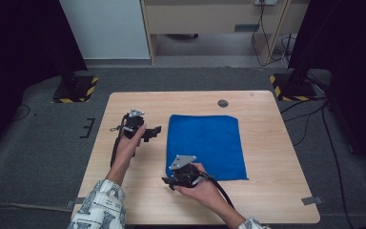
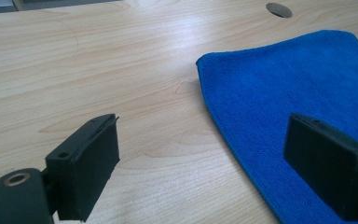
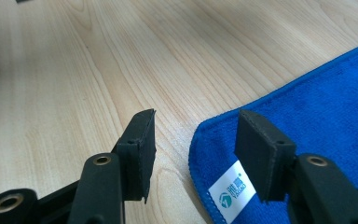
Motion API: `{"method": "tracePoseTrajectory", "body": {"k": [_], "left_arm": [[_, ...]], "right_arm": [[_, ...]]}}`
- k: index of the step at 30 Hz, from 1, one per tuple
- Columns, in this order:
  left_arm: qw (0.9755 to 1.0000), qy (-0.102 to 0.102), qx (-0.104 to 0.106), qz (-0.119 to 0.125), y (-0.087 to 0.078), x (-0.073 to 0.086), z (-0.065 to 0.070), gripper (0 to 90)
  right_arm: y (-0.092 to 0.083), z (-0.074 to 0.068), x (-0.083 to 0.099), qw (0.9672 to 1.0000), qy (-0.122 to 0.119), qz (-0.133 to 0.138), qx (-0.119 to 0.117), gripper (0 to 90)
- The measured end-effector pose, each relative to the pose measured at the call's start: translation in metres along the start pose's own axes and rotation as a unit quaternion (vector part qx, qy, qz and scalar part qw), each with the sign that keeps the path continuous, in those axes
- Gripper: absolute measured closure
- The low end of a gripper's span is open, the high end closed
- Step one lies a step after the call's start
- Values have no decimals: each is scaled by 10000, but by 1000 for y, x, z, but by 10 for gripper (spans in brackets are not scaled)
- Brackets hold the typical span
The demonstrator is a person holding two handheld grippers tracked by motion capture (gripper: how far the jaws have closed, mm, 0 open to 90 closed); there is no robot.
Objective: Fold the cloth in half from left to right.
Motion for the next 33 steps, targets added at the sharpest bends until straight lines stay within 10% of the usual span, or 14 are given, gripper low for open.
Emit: {"method": "tracePoseTrajectory", "body": {"k": [11, 25, 33], "left_arm": [[10000, -7, 15, 28, -3, -2, 1, 93], [10000, -66, 15, -28, -1, 0, -2, 92], [10000, -80, 38, -30, 0, 1, -1, 94]], "right_arm": [[8, 6, 6, 9991, -58, -187, 365, 531], [10, 3, 7, 9993, -115, -230, 273, 859], [6, -1, 1, 9998, -55, -75, 202, 884]]}}
Point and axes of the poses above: each handheld gripper's, and its own axes: y roughly forward along the jaws, x roughly out of its underside, z roughly to its right, the point moved 6 cm from there along y, roughly forward along the jaws, and after that the axes turned 6 degrees about -x, right-handed, at the moved point
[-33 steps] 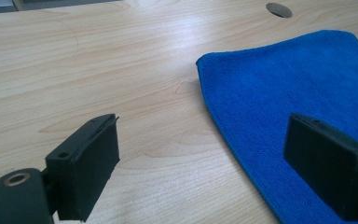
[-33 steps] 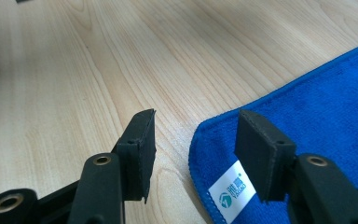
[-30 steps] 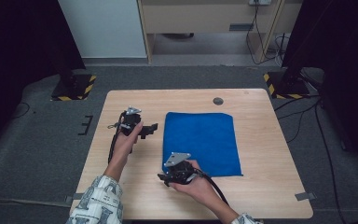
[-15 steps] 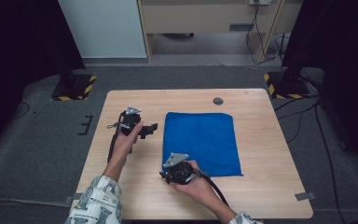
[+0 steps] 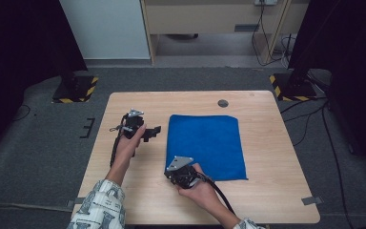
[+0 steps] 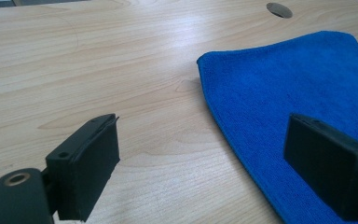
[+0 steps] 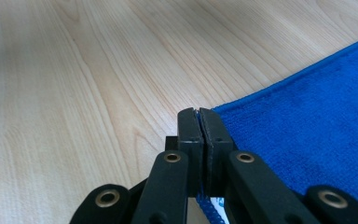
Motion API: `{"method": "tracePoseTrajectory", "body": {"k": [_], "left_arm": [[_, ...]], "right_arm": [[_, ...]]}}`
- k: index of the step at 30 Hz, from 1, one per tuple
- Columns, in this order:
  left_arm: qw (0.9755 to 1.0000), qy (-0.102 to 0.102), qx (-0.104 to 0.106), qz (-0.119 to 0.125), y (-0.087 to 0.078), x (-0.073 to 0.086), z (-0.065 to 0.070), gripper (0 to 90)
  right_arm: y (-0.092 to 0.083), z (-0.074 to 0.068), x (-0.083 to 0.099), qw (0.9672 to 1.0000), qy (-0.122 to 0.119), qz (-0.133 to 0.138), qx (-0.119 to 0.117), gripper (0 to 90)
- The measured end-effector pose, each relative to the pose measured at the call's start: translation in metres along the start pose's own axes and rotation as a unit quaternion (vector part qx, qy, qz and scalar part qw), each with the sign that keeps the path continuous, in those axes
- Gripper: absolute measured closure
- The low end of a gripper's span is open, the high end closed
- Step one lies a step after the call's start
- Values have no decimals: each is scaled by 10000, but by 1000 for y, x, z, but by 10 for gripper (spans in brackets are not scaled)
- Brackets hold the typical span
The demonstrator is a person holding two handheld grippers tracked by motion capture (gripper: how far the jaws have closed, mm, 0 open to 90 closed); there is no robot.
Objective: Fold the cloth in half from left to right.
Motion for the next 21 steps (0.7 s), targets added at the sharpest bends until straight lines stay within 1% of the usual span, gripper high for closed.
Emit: {"method": "tracePoseTrajectory", "body": {"k": [6, 9, 14, 16, 18, 21], "left_arm": [[10000, 24, -7, -37, 2, 1, 2, 95], [10000, 33, -9, -9, 3, 0, 3, 95], [10000, 78, 27, 22, 4, 0, 4, 96], [9999, 122, 5, 13, 5, 0, 3, 101], [9999, 145, -4, 16, 5, 0, 3, 116], [9999, 158, 8, 46, 8, 0, 4, 131]], "right_arm": [[1, -8, -3, 9999, 1, 59, -97, 885], [2, -14, -4, 9998, 13, 74, -176, 885], [6, -27, -6, 9994, -37, 78, -326, 884], [8, -32, -6, 9993, -37, 87, -369, 884], [10, -38, -7, 9991, -5, 101, -416, 884], [13, -47, -7, 9988, -53, 82, -479, 884]]}}
Point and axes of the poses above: each handheld gripper's, and its own axes: y roughly forward along the jaws, x roughly out of its underside, z roughly to its right, the point moved 6 cm from there along y, roughly forward along the jaws, and after that the axes turned 6 degrees about -x, right-handed, at the moved point
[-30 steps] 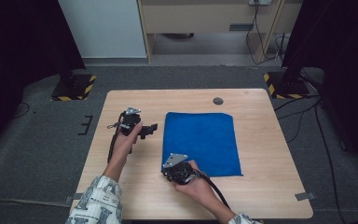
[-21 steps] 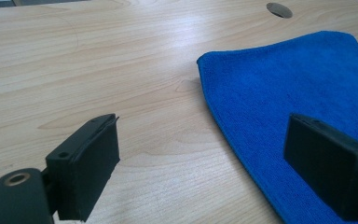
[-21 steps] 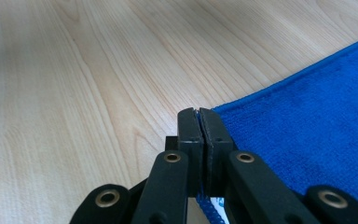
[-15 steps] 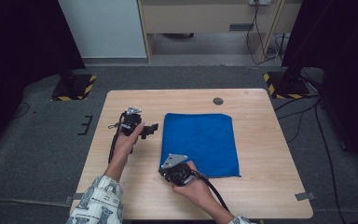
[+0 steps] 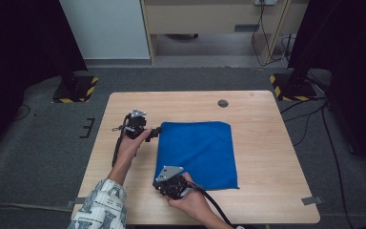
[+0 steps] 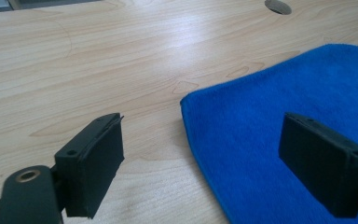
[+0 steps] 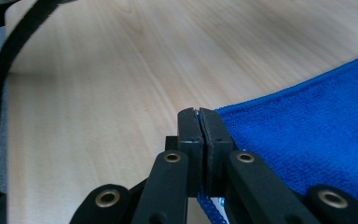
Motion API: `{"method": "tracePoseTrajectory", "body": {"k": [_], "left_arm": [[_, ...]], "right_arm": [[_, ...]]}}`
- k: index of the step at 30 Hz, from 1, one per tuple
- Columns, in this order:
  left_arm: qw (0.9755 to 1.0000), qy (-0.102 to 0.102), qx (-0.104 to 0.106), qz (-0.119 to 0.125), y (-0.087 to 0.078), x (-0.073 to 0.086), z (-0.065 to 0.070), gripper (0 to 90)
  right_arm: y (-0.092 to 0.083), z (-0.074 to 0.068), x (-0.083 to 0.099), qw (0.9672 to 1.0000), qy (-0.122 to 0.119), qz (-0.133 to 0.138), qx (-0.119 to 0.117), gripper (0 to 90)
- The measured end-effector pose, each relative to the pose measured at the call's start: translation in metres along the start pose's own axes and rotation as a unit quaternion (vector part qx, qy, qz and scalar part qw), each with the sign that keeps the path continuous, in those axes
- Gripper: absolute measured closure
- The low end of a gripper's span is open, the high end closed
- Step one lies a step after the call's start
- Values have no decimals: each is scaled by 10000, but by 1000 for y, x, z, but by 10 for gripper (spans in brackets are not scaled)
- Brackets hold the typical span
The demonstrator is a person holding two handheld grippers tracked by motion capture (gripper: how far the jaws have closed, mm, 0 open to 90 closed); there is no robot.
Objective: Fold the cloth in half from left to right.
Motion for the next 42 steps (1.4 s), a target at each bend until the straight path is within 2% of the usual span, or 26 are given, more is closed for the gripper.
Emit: {"method": "tracePoseTrajectory", "body": {"k": [6, 13, 16, 19, 23, 27, 29, 31, 33, 34, 37, 42], "left_arm": [[10000, 47, -22, -3, 12, 3, 0, 190], [9995, 143, 1, -280, 33, 6, -4, 295], [9995, 148, 74, -268, 41, 9, -4, 343], [9988, 288, -21, -387, 47, 14, -4, 361], [9987, 293, 43, -414, 52, 17, -4, 402], [9985, 330, 163, -417, 55, 18, -1, 520], [9982, 423, 100, -415, 56, 18, 0, 593], [9979, 471, 179, -398, 56, 18, 2, 684], [9976, 563, 148, -385, 54, 17, 4, 749], [9978, 522, 173, -370, 54, 16, 4, 791], [9986, 423, 189, -273, 51, 12, 5, 840], [9992, 303, 111, -215, 45, 4, 7, 844]], "right_arm": [[2, -10, -2, 10000, -17, 2, -68, 879], [2, -10, 2, 10000, -2, -42, -42, 878], [0, -10, 4, 10000, 43, -26, -13, 878], [0, -9, 5, 10000, 93, -25, -3, 878], [0, -11, 6, 10000, 87, -48, 11, 878], [0, -11, 6, 9999, 108, -46, 10, 877], [-1, -11, 7, 9999, 108, -34, 18, 877], [-2, -11, 6, 9999, 154, 0, 9, 876], [-3, -11, 5, 9999, 152, 30, 3, 876], [-4, -12, 4, 9999, 143, 31, 9, 877], [-6, -11, 3, 9999, 140, 53, 44, 876], [-10, -13, 0, 9997, 160, 88, 178, 879]]}}
Point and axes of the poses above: each handheld gripper's, and its own axes: y roughly forward along the jaws, x roughly out of its underside, z roughly to its right, the point moved 6 cm from there along y, roughly forward along the jaws, and after that the axes turned 6 degrees about -x, right-handed, at the moved point
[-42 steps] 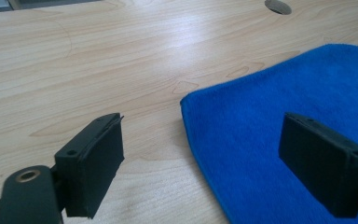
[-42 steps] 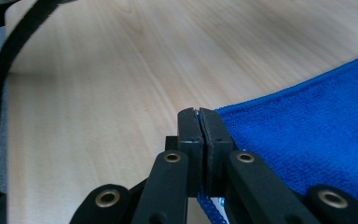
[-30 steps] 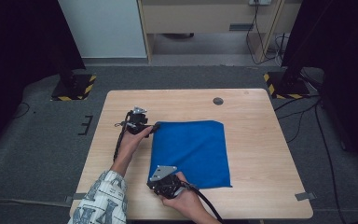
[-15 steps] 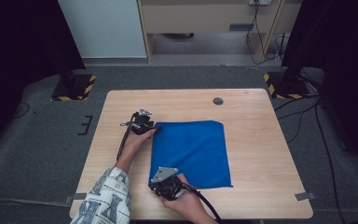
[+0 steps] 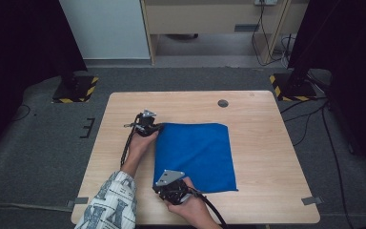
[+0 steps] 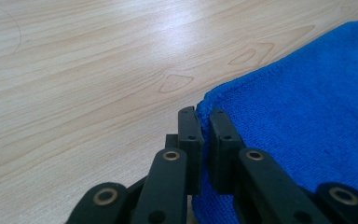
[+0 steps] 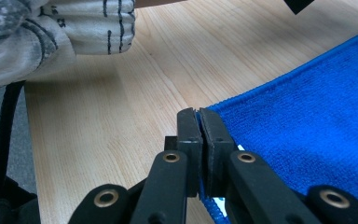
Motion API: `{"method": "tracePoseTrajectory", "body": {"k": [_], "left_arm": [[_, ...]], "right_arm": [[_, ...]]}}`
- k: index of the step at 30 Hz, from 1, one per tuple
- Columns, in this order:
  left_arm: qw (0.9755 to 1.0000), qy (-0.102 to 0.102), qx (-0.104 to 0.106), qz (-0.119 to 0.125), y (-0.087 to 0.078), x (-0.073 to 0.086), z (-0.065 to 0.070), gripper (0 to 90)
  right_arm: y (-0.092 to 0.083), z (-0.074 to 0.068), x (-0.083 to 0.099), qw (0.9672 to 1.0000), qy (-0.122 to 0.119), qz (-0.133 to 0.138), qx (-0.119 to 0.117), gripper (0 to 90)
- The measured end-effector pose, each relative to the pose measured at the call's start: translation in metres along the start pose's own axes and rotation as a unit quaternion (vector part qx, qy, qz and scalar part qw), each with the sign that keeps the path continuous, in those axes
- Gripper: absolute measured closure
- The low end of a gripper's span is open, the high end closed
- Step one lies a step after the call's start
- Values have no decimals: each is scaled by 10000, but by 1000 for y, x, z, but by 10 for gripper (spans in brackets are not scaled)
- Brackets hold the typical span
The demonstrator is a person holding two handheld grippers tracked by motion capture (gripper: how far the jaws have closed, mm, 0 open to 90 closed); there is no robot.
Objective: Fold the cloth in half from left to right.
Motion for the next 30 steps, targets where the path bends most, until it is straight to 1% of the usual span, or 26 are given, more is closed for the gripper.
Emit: {"method": "tracePoseTrajectory", "body": {"k": [2, 5, 8, 9, 10, 15, 19, 22, 25, 30], "left_arm": [[10000, -32, -15, 30, -3, -4, 0, 844], [10000, 9, -43, 29, -7, -10, 0, 846], [10000, 8, -41, 40, -9, -13, -1, 848], [10000, 0, -70, 66, -10, -14, -2, 849], [9999, -17, -98, 82, -11, -15, -3, 852], [9999, -68, -103, 93, -13, -15, -7, 857], [9998, -99, -61, 132, -15, -16, -9, 855], [9998, -126, -56, 149, -18, -17, -10, 854], [9997, -141, -51, 169, -21, -17, -13, 854], [9998, -162, -47, 107, -24, -15, -21, 852]], "right_arm": [[-1, -1, -1, 10000, -6, -13, 55, 882], [-2, -3, -3, 10000, -3, 31, 93, 883], [-3, -5, -6, 9999, 32, 80, 143, 883], [-4, -5, -7, 9998, 44, 89, 142, 884], [-4, -6, -8, 9998, 21, 105, 161, 885], [-4, -8, -14, 9997, 22, 157, 202, 885], [-3, -11, -20, 9995, 32, 225, 217, 886], [-2, -13, -25, 9995, 28, 254, 185, 886], [0, -15, -27, 9996, -7, 225, 178, 886], [4, -18, -32, 9996, -28, 235, 155, 886]]}}
Point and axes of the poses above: each handheld gripper's, and its own axes: y roughly forward along the jaws, x roughly out of its underside, z roughly to its right, the point moved 6 cm from there along y, roughly forward along the jaws, and after that the axes turned 6 degrees about -x, right-handed, at the moved point
